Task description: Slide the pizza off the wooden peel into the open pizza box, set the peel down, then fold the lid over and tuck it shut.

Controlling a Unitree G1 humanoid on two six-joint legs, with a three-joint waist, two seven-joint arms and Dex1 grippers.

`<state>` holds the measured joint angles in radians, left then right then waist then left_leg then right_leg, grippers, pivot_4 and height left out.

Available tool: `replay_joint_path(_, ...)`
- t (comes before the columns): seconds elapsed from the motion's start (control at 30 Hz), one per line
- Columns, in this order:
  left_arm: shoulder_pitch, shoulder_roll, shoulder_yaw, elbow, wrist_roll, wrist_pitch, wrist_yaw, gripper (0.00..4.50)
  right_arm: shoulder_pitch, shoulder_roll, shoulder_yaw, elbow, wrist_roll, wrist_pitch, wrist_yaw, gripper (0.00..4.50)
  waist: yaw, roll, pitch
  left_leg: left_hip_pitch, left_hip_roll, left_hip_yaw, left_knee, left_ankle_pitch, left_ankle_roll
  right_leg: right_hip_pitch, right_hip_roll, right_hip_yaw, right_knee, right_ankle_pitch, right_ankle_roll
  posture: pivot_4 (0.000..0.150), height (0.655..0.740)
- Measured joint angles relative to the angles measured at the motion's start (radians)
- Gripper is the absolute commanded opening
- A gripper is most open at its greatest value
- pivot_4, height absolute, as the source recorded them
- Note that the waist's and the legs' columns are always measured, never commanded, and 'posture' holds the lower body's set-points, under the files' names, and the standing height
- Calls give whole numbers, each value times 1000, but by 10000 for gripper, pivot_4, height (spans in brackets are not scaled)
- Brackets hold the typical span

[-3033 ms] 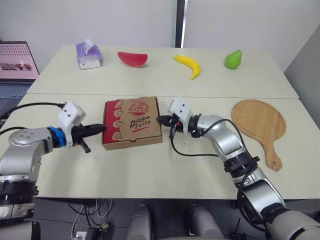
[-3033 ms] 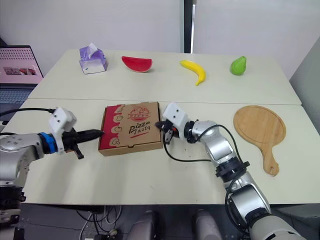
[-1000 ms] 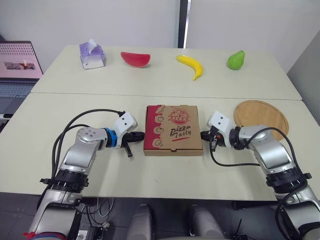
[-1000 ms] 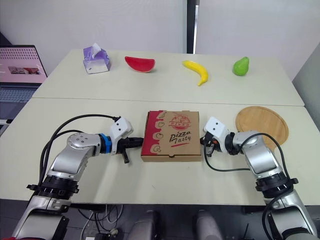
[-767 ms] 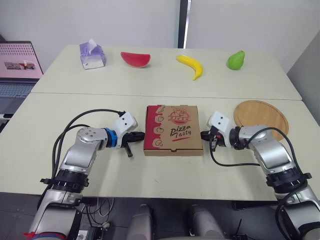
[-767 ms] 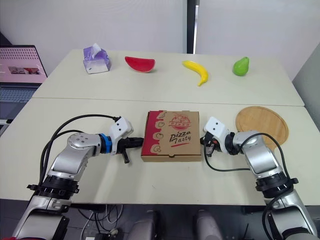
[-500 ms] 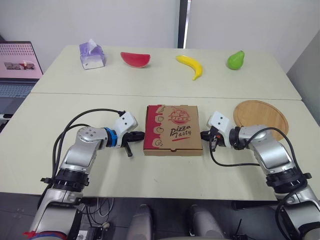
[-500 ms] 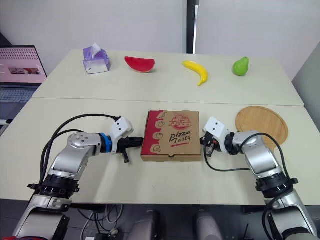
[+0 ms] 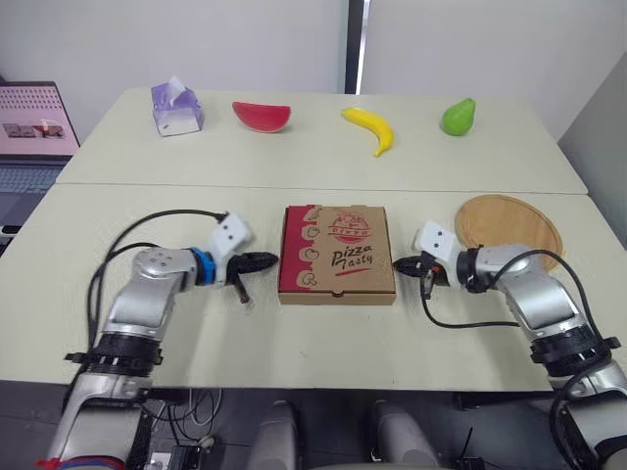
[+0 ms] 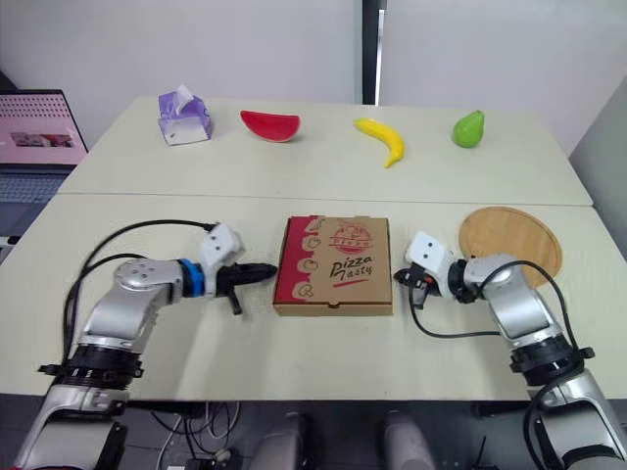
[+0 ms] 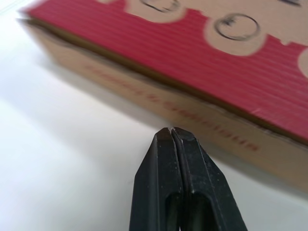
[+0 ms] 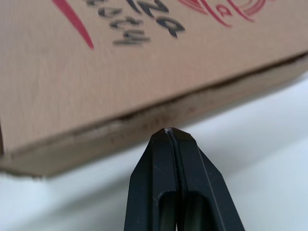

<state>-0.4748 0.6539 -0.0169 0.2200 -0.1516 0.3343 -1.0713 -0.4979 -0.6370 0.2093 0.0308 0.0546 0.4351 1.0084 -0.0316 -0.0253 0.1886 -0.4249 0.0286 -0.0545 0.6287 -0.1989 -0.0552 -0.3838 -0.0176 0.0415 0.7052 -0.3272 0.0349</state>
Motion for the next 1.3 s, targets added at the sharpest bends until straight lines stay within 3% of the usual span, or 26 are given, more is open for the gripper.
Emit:
replay_joint_path(0.03, 3, 24, 29, 5, -9, -7, -1, 0, -3, -10, -16, 23, 11, -22, 11, 483, -1, 0, 0, 0, 0, 0, 0, 0, 0, 0, 0, 0, 0, 0, 0, 1500, 7400)
replay_joint_path(0.07, 9, 46, 54, 13, -22, -18, -5, 3801, -9, -24, -34, 48, 27, -45, 29, 0, -3, 0, 0, 0, 0, 1, 0, 0, 0, 0, 0, 1, 0, 0, 0, 1500, 7400)
replay_joint_path(0.2, 66, 123, 159, 52, -82, -35, -27, 14220, -43, -115, -132, 133, 120, -99, 142, 8510, -3, 1, 1, 0, 0, 1, 0, 0, 0, 0, 0, 1, 0, 0, 0, 1500, 7400)
replay_joint_path(0.37, 140, 238, 295, 106, -143, -34, -47, 29982, -137, -249, -240, 325, 179, -143, 233, 26396, -2, 2, 1, 0, 1, 2, -1, 0, 0, 0, 0, 1, -1, 0, 0, 1500, 7400)
replay_joint_path(0.53, 213, 381, 460, 237, -171, -34, -60, 44973, -232, -463, -337, 659, 153, -240, 232, 44302, 1, 6, 4, 0, 0, 4, -2, 0, 0, -2, -2, 1, -3, 0, 0, 1500, 7400)
replay_joint_path(0.77, 162, 518, 527, 534, -178, -96, -73, 45000, -341, -550, -349, 984, 77, -370, 210, 44746, -15, 8, 5, 5, 1, 8, -5, 0, 0, 0, -1, 5, -3, 0, 0, 1500, 7400)
replay_joint_path(0.93, 41, 525, 490, 726, -137, -183, -32, 45000, -413, -529, -344, 1086, 43, -402, 179, 44746, -28, 10, 5, 6, 1, 9, -5, 0, 0, 0, -1, 6, -1, 0, 0, 1500, 7400)
replay_joint_path(1.07, -34, 524, 458, 758, -116, -220, -11, 45000, -417, -508, -340, 1116, 24, -446, 165, 44746, -27, 10, 5, 5, 0, 10, -5, 0, 0, 0, -1, 6, -1, 0, 0, 1500, 7400)
replay_joint_path(1.3, -13, 524, 431, 760, -101, -254, -34, 45000, -425, -507, -341, 1148, 3, -470, 148, 44746, -27, 10, 5, 6, 1, 10, -5, 0, 0, -1, -1, 7, 1, 0, 0, 1500, 7400)
